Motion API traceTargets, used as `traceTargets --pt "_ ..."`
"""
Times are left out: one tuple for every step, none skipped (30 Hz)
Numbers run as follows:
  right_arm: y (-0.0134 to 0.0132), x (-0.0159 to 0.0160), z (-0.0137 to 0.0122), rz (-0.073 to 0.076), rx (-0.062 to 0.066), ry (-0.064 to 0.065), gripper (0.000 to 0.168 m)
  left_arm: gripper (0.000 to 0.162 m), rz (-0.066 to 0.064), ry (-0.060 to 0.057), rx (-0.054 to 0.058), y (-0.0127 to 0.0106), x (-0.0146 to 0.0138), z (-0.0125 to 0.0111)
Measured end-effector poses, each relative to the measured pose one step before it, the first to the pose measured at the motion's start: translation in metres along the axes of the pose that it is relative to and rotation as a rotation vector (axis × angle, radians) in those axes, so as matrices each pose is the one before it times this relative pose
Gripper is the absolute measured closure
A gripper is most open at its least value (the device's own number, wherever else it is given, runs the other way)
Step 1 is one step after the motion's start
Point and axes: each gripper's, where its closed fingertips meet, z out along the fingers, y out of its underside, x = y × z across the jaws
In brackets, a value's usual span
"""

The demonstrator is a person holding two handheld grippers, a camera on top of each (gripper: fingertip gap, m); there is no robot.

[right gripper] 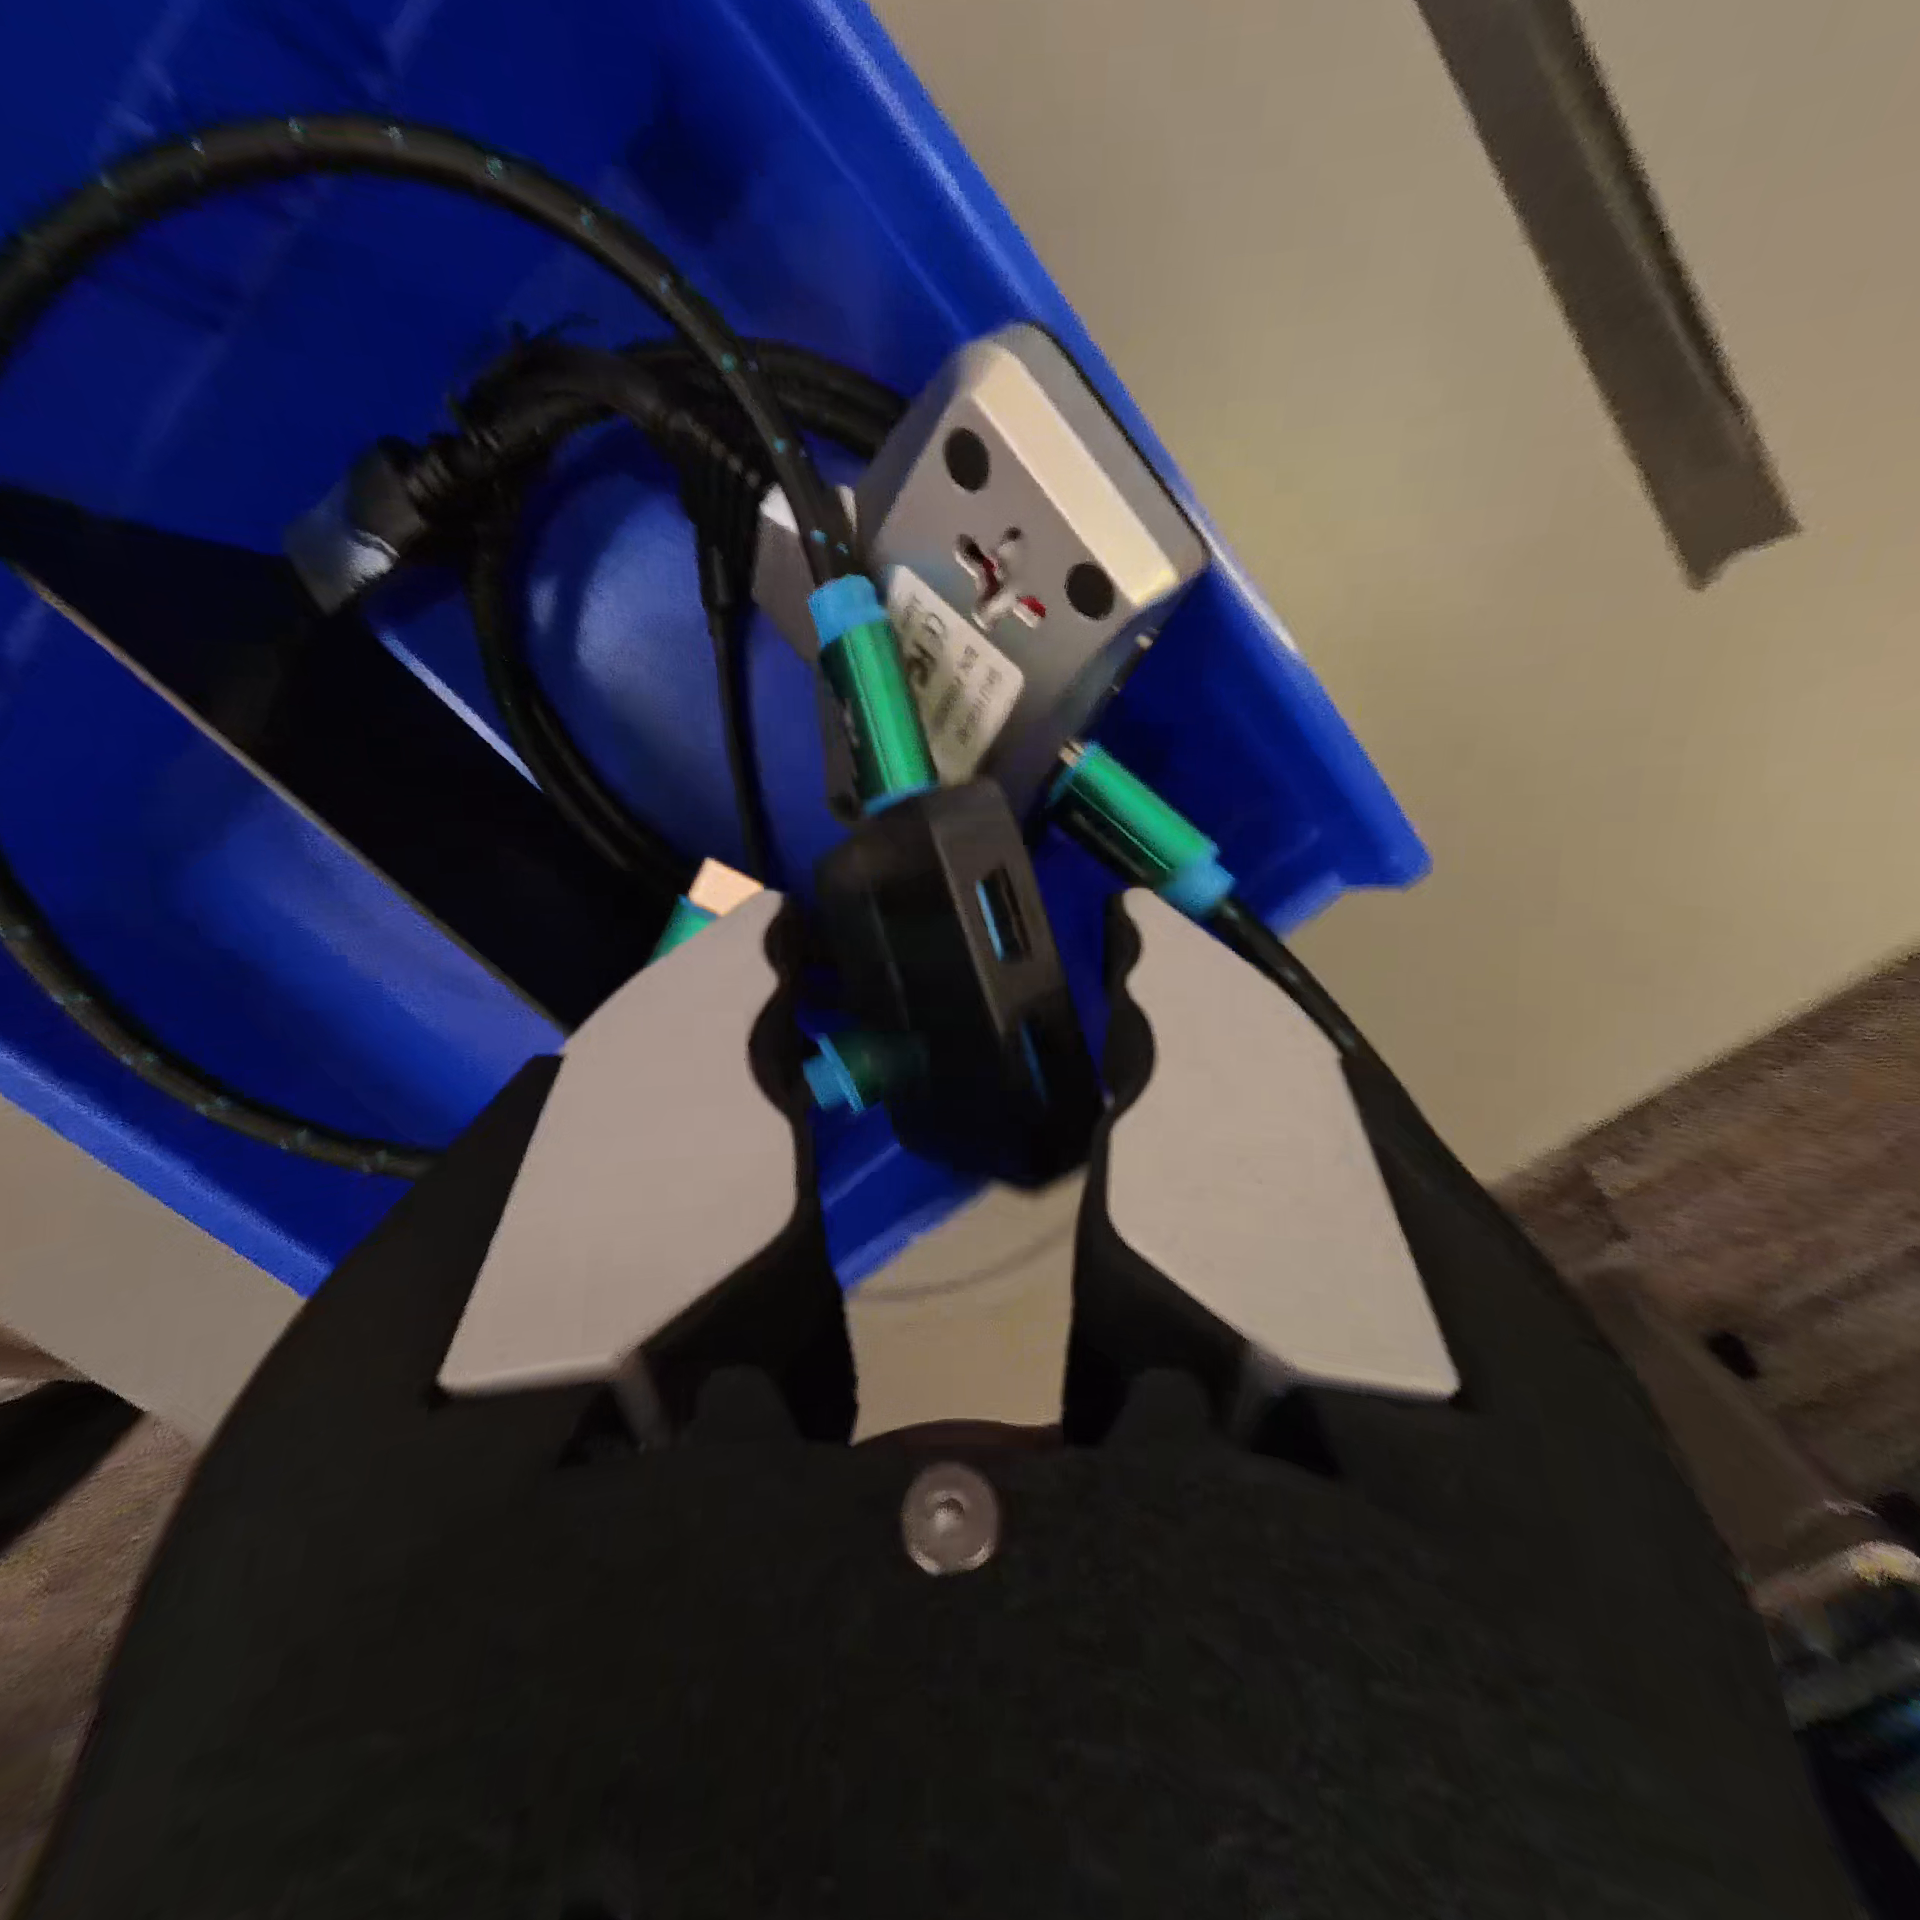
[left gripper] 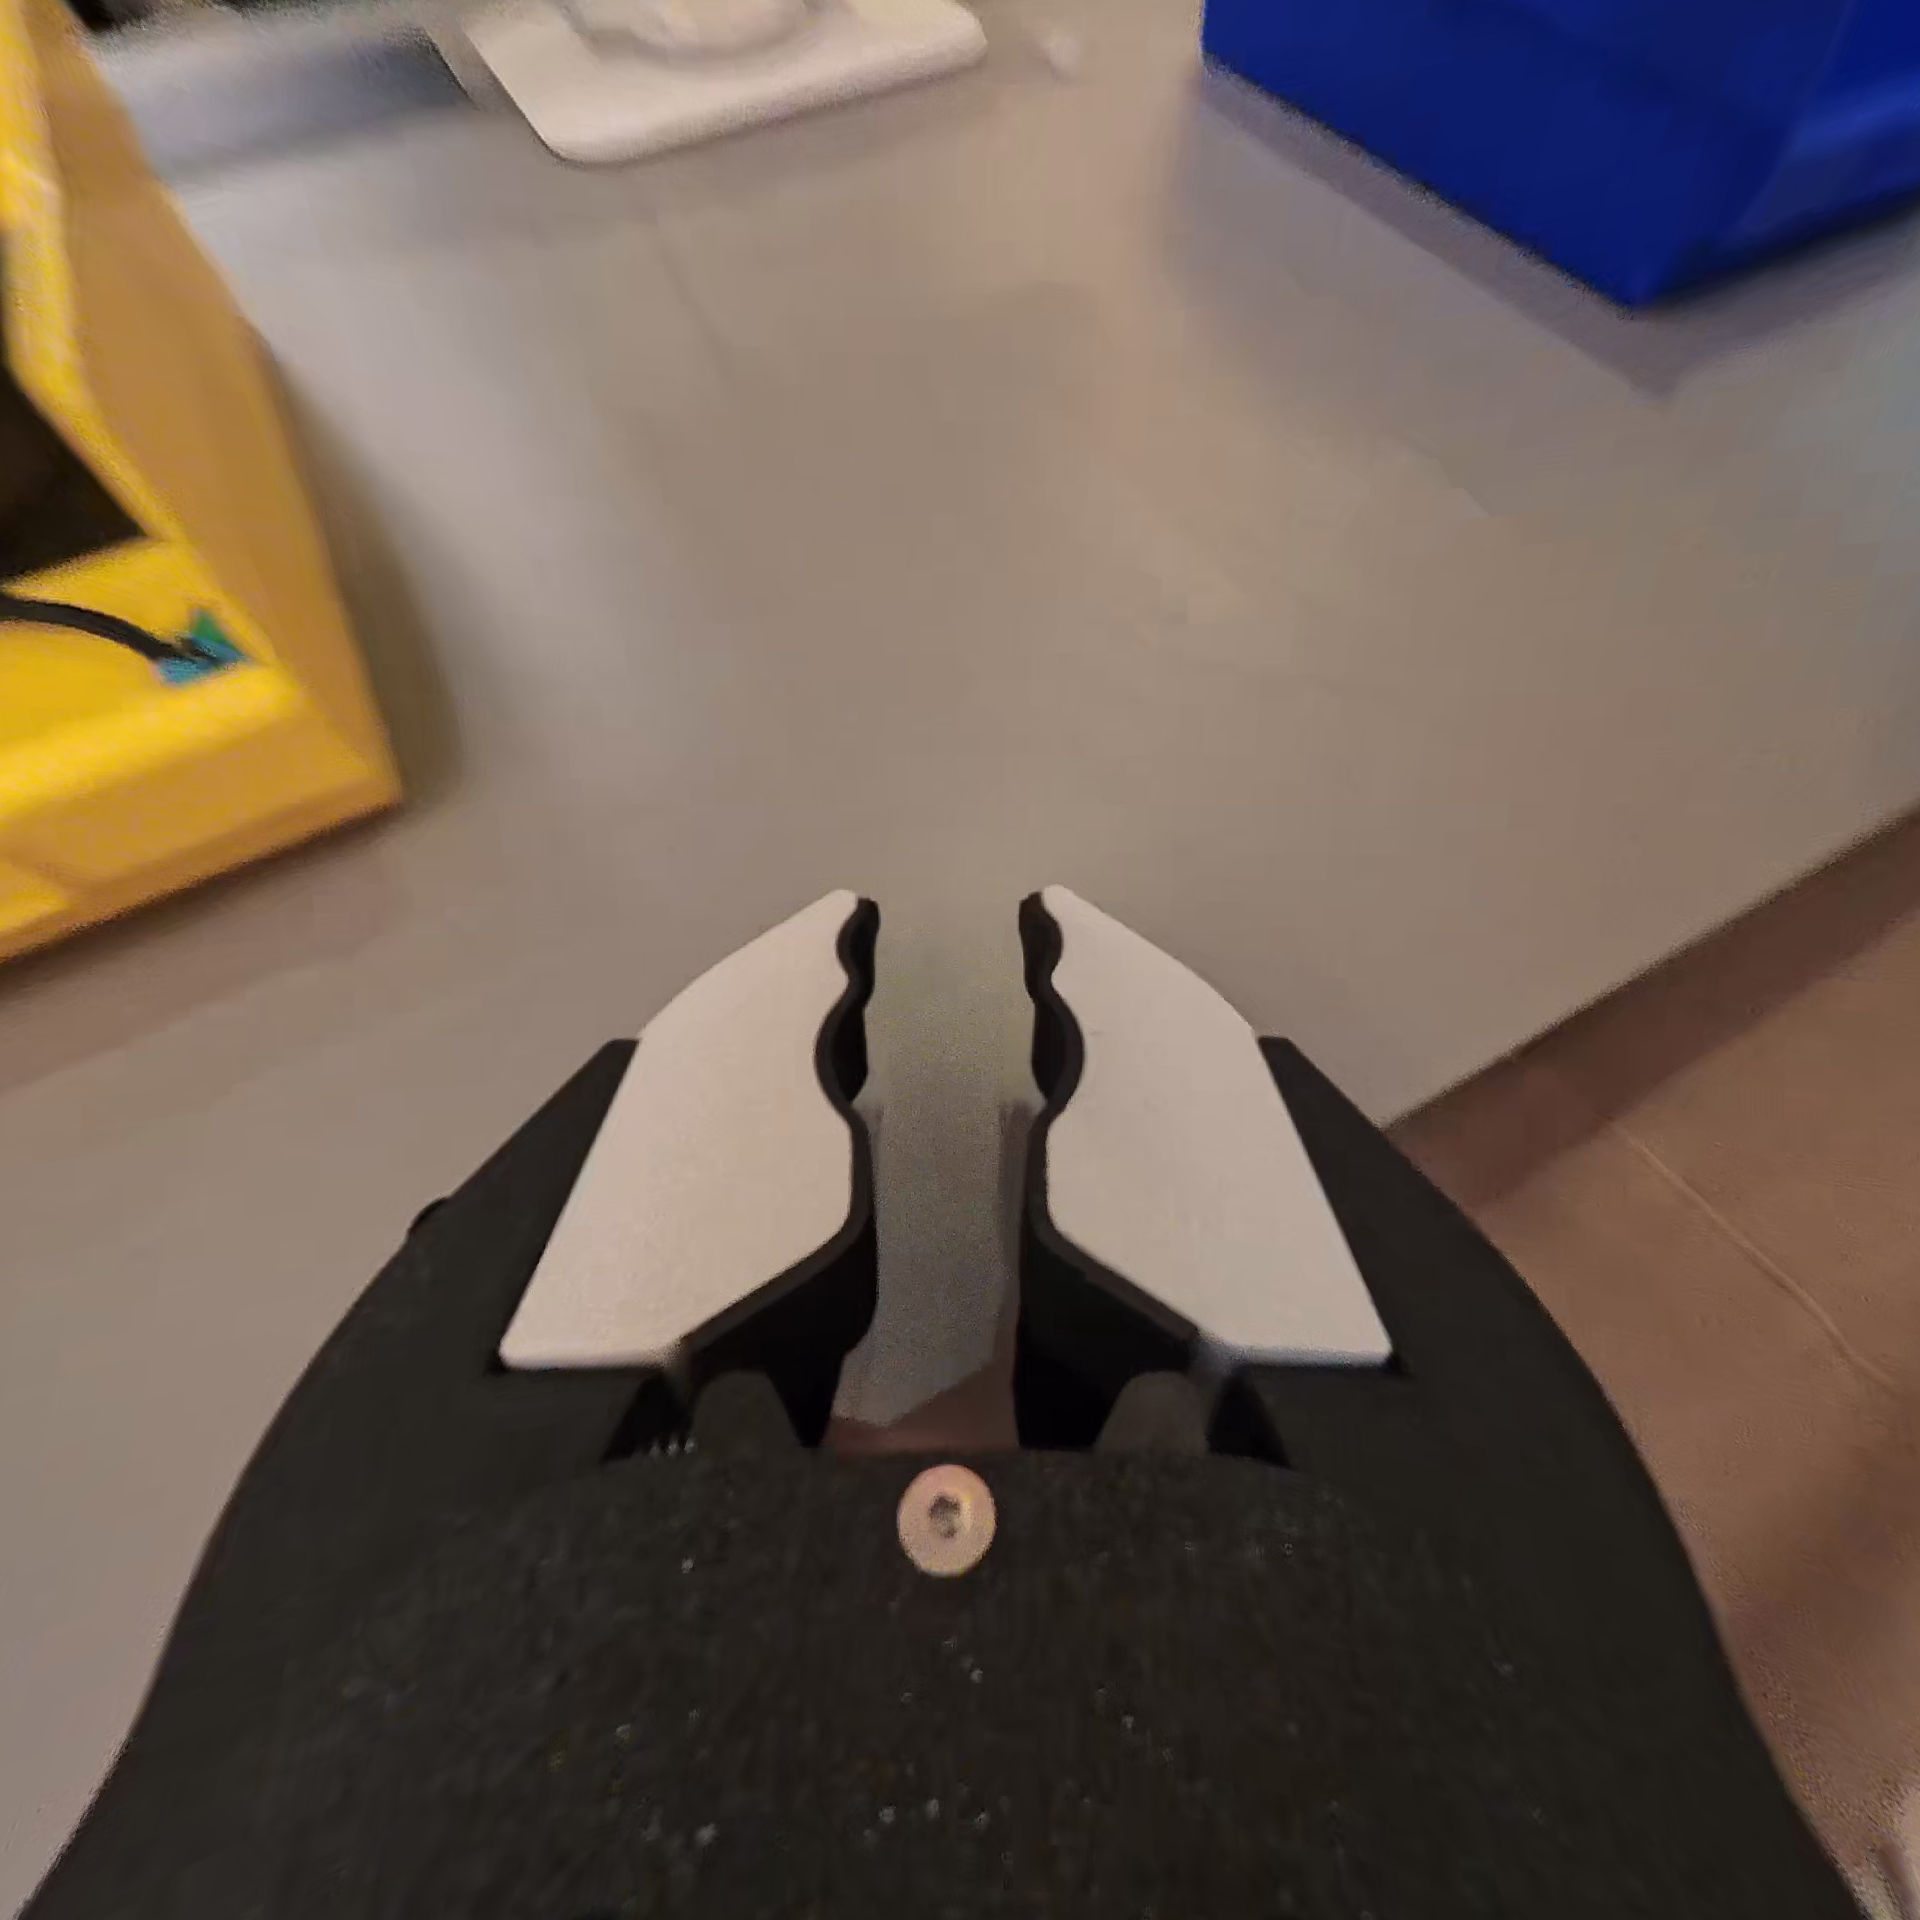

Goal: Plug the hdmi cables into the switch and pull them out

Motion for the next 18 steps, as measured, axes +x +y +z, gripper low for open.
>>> traceTargets --pt "0.00146 0.00657 -0.01118 -0.0137 0.0006 0.0501 0.11 0.135 -0.014 -0.0188 0.0537 -0.00773 -0.00926 -0.0067" --pt "-0.00068 0.00728 -0.01511 -0.0049 0.0176 0.0517 0.111 0.134 -0.0286 -0.0182 0.0402 -0.00551 -0.01018 -0.00635" --pt "-0.00362 0.00606 -0.01808 0.0022 0.0389 0.0478 0.11 0.131 -0.0323 -0.0185 0.0285 -0.00406 -0.01092 -0.00575" --pt "-0.0064 0.00415 -0.0207 0.0068 0.0564 0.0461 0.111 0.127 -0.0321 -0.0195 0.0219 -0.00303 -0.01137 -0.00516" --pt "-0.00861 0.00214 -0.02321 0.0112 0.0691 0.0528 0.112 0.122 -0.0227 -0.0181 0.0159 -0.00212 -0.01137 -0.0047" --pt "-0.01036 -0.00187 -0.02454 0.0156 0.083 0.0544 0.116 0.12 -0.0135 -0.0315 0.0087 -0.00081 -0.01323 -0.00452" --pt "-0.01175 -0.00852 -0.02483 0.0152 0.104 0.0418 0.117 0.12 -0.0062 -0.0361 0.004 0.00003 -0.01345 -0.00412" --pt "-0.01064 -0.0137 -0.02376 0.0121 0.112 0.0331 0.118 0.12 -0.0014 -0.0335 -0.0011 0.00082 -0.01284 -0.00348" --pt "-0.00576 -0.01529 -0.02187 0.0249 0.0977 0.0426 0.119 0.12 -0.0023 -0.0332 -0.0023 0.00089 -0.01228 -0.00303" --pt "0.00047 -0.01653 -0.01932 0.0463 0.0805 0.0428 0.122 0.121 -0.002 -0.0257 -0.0035 0.00101 -0.01069 -0.00243" --pt "0.00686 -0.02047 -0.01657 0.0523 0.0606 0.0177 0.125 0.121 -0.0003 -0.0254 -0.0054 0.00113 -0.01001 -0.0018" --pt "0.01271 -0.02324 -0.0137 0.0689 0.0436 -0.0011 0.127 0.121 0.0013 -0.0264 -0.0033 0.00107 -0.00973 -0.00119" --pt "0.01816 -0.02287 -0.01072 0.0811 0.0376 -0.0064 0.128 0.122 0.0053 -0.0204 -0.0057 0.00156 -0.00846 -0.00031" --pt "0.02236 -0.0195 -0.00819 0.0939 0.0388 0.0054 0.128 0.122 0.0074 -0.0203 -0.0059 0.00192 -0.00802 0.00032" --pt "0.02627 -0.01671 -0.00728 0.0846 0.0311 0.0004 0.129 0.123 0.0048 -0.0213 -0.0047 0.00224 -0.00785 0.00103" --pt "0.02662 -0.00991 -0.00677 0.078 0.0323 0.023 0.129 0.123 -0.0019 -0.0122 -0.0077 0.0031 -0.00609 0.00191" --pt "0.02486 -0.00646 -0.00666 0.0505 0.0337 0.0238 0.129 0.123 -0.0123 -0.0004 -0.0129 0.00409 -0.00371 0.00254" --pt "0.02332 -0.00228 -0.00622 0.0102 0.0088 0.0326 0.129 0.124 -0.023 0.0033 -0.0166 0.0042 -0.00253 0.00285"
